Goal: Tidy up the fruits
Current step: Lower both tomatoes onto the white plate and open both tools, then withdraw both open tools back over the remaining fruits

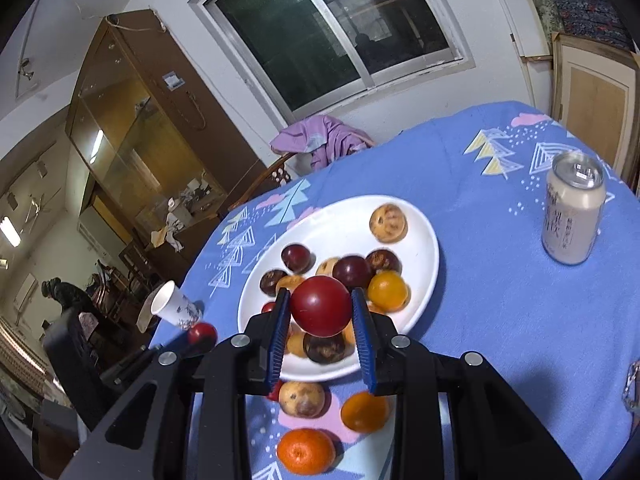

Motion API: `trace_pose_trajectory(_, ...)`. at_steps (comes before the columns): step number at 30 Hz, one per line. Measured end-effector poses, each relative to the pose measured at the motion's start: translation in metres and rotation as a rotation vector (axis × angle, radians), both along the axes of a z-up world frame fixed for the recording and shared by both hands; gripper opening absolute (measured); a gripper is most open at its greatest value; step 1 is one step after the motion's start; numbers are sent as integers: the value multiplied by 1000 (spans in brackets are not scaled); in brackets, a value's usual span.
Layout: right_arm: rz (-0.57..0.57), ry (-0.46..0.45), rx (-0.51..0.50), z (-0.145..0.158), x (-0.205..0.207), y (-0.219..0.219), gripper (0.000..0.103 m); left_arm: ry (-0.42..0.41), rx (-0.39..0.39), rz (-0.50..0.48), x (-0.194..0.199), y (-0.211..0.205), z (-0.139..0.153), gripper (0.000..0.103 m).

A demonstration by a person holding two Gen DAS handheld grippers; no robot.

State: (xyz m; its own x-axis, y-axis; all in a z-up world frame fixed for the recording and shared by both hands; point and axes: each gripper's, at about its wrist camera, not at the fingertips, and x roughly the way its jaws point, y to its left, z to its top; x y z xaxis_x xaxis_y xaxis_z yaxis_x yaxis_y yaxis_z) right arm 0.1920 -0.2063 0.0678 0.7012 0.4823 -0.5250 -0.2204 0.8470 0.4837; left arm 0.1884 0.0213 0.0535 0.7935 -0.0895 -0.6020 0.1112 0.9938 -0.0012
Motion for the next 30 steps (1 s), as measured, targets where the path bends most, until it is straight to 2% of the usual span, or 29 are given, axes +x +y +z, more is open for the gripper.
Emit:
trace_pose_trajectory(3, 5, -3, -28, 4, 17, 11, 31, -31, 22, 34, 27, -11, 11, 29)
trace_pose_trajectory(5, 16, 1, -46, 1, 29, 24, 31, -30, 23, 54, 42, -14, 7, 29)
trace_pose_trajectory(8, 70, 33, -63, -14, 41, 46, 31, 18, -14, 69, 61, -10, -13, 29)
trace_pose_trajectory(11, 107, 47, -136, -31, 49, 70, 31, 61, -15, 81, 76, -1, -34, 30)
trace_pose_trajectory(14, 117, 52, -164, -39, 54, 79, 35, 90, -80, 75, 85, 12, -47, 30)
trace_pose_trajectory(15, 113, 48, -168, -39, 54, 78, 45, 95, -96, 73, 87, 14, -49, 35)
trace_pose_trajectory(16, 101, 37, -175, -39, 53, 78, 53, 93, -103, 76, 88, 16, -49, 50)
trace_pose_trajectory(18, 90, 23, -185, -39, 52, 77, 54, 76, -99, 78, 87, 17, -48, 61)
trace_pose_trajectory(24, 86, 16, -160, -31, 47, 72, 55, 23, -70, 104, 78, 14, -37, 73)
trace_pose_trajectory(27, 71, 4, -139, -23, 36, 65, 64, -15, -20, 115, 63, 7, -26, 77)
trace_pose_trajectory(30, 67, -10, -126, -13, 22, 58, 65, -36, 6, 104, 42, -2, -17, 82)
